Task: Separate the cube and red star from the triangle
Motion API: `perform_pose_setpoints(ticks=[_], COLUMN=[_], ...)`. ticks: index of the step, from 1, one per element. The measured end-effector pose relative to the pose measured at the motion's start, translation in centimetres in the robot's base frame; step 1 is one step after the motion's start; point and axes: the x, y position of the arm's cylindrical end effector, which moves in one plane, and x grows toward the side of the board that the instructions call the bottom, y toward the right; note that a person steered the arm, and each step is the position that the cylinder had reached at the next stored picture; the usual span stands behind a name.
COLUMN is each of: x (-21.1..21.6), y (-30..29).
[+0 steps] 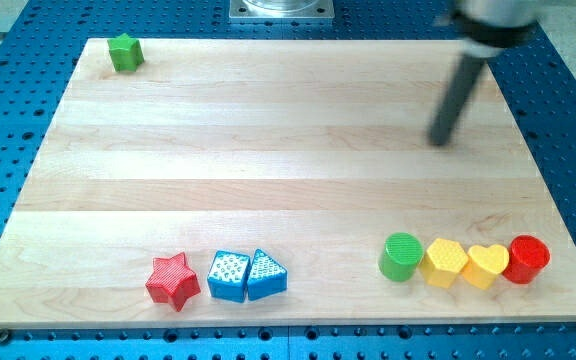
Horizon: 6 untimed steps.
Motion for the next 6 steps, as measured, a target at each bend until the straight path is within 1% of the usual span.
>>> perform_pose_setpoints(ticks=[1,2,3,4,5,6], x=[6.2,13.8,16.3,17.6,21.9,20.7], y=[-16.0,-26.4,-29.0,-29.2,-25.1,-15.9])
